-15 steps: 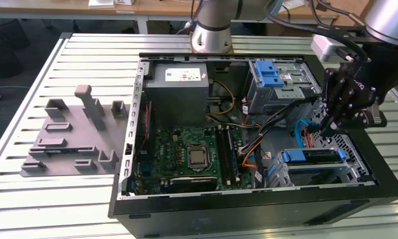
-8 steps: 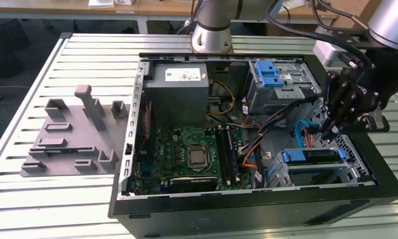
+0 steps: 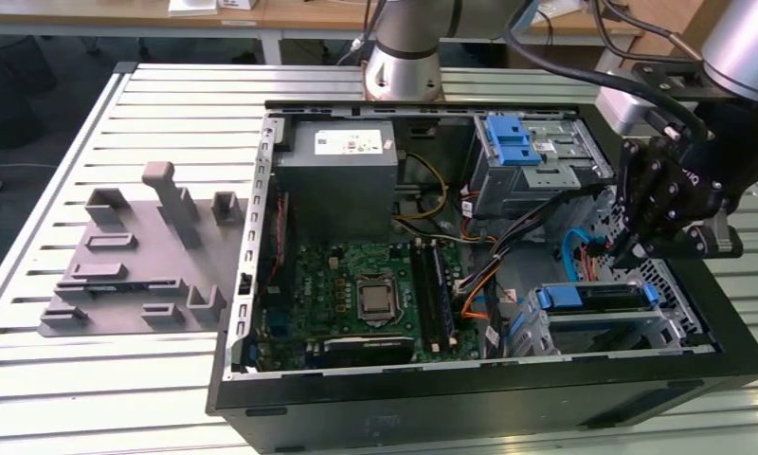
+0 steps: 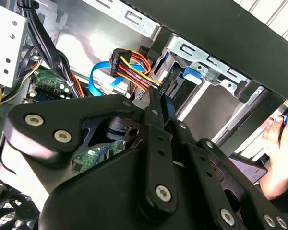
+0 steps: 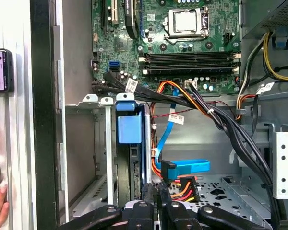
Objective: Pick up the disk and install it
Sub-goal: 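Insert the first disk wire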
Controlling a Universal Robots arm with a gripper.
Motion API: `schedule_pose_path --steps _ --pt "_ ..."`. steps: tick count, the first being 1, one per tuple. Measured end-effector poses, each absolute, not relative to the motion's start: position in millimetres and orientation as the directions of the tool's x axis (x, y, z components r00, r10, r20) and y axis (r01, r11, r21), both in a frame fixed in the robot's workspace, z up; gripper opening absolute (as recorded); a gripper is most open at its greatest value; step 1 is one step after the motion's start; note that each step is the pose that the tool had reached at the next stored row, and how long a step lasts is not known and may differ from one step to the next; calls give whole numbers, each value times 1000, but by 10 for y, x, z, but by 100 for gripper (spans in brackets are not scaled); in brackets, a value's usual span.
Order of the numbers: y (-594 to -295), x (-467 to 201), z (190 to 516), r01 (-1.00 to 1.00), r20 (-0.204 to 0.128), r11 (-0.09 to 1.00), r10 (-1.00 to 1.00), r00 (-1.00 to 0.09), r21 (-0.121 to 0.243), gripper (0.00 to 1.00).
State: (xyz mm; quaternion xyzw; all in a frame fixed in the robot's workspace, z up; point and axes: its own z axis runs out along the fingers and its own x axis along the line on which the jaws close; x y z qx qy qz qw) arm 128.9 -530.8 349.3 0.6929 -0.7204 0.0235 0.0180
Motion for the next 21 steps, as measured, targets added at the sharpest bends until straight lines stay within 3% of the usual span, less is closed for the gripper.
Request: schedule_pose_path --steps 21 --pt "-5475 1277 3485 -1000 45 -17 -999 16 -14 16"
